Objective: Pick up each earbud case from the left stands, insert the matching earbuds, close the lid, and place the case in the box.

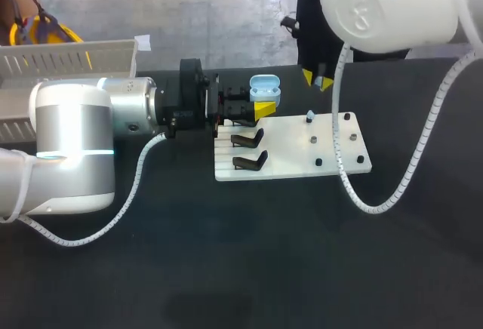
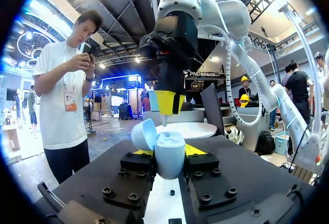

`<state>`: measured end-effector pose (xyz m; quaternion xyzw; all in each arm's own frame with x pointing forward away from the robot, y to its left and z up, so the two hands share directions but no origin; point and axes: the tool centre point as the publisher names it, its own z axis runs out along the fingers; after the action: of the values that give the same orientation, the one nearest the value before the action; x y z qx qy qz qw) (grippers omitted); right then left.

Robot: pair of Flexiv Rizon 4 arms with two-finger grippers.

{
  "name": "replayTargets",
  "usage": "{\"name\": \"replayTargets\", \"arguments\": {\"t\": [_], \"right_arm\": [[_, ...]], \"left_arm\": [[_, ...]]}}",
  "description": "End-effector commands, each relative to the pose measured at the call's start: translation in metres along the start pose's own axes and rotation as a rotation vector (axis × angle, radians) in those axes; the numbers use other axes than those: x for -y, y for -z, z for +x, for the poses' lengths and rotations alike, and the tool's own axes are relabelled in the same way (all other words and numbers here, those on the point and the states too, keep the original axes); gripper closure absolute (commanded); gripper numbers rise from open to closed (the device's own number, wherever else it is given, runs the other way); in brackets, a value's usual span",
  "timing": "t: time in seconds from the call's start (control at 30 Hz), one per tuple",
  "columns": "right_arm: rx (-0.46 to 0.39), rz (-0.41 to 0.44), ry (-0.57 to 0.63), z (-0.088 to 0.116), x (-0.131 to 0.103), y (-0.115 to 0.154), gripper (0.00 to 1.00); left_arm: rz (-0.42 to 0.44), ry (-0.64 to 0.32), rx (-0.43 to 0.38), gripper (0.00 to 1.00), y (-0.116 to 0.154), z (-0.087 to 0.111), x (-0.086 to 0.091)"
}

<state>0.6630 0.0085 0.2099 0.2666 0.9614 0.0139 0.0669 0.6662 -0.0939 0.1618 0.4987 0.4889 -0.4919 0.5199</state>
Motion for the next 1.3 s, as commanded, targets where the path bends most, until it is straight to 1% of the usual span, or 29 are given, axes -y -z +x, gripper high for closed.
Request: {"name": "replayTargets", "arguments": {"t": [0.03, 0.13, 0.3, 0.63, 0.97, 1.3], "right_arm": [[0.005, -0.007, 0.021, 0.006, -0.002, 0.016, 1.00], [0.009, -0.012, 0.053, 0.011, -0.010, 0.025, 1.00], [0.030, -0.012, 0.105, 0.016, -0.024, 0.031, 1.00], [0.046, 0.011, 0.166, 0.030, -0.044, 0.023, 1.00], [0.029, 0.006, 0.198, 0.041, -0.052, 0.016, 1.00], [0.019, 0.005, 0.219, 0.042, -0.056, 0.011, 1.00]], "left_arm": [[-0.006, -0.004, 0.004, 1.00, 0.000, 0.001, 0.001], [-0.006, -0.004, 0.004, 1.00, 0.000, 0.001, 0.001], [-0.006, -0.004, 0.004, 1.00, 0.000, 0.001, 0.001], [-0.006, -0.004, 0.004, 1.00, 0.000, 0.001, 0.001], [-0.006, -0.004, 0.004, 1.00, 0.000, 0.001, 0.001], [-0.006, -0.004, 0.004, 1.00, 0.000, 0.001, 0.001]]}}
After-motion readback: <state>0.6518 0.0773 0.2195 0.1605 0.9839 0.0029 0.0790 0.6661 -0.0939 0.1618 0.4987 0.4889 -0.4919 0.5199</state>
